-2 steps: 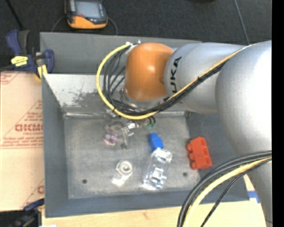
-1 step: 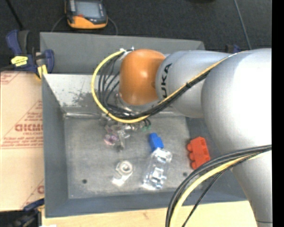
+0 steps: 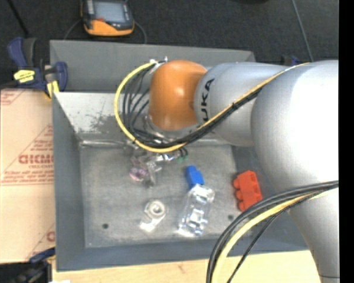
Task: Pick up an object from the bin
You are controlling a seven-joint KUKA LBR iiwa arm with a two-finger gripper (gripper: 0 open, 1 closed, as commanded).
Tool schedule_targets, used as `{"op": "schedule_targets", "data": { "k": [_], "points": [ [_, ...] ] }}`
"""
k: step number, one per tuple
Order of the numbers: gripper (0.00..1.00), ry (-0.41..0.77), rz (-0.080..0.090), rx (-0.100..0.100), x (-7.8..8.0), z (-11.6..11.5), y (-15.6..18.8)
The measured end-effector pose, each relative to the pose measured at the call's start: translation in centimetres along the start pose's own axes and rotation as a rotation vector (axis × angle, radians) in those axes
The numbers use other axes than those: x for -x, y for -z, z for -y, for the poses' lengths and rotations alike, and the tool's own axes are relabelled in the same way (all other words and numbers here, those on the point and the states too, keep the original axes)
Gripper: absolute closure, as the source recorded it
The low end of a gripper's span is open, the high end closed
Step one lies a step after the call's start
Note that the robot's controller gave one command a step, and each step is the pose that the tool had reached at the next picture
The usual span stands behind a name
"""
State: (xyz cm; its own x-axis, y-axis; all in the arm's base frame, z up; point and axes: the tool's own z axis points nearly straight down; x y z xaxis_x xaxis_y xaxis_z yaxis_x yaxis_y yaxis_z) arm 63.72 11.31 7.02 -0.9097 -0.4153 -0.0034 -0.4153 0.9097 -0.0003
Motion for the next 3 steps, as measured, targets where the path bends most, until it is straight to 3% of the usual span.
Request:
{"op": "schedule_targets", "data": {
  "k": [1, 2, 3],
  "points": [
    [1.0, -0.002, 0.0, 0.001, 0.0, 0.0, 0.0],
    [1.0, -0.005, 0.006, -0.001, 0.2, 0.1, 3.7],
    [1.0, -0.009, 0.005, 0.0, 0.4, 0.1, 4.7]
  ]
}}
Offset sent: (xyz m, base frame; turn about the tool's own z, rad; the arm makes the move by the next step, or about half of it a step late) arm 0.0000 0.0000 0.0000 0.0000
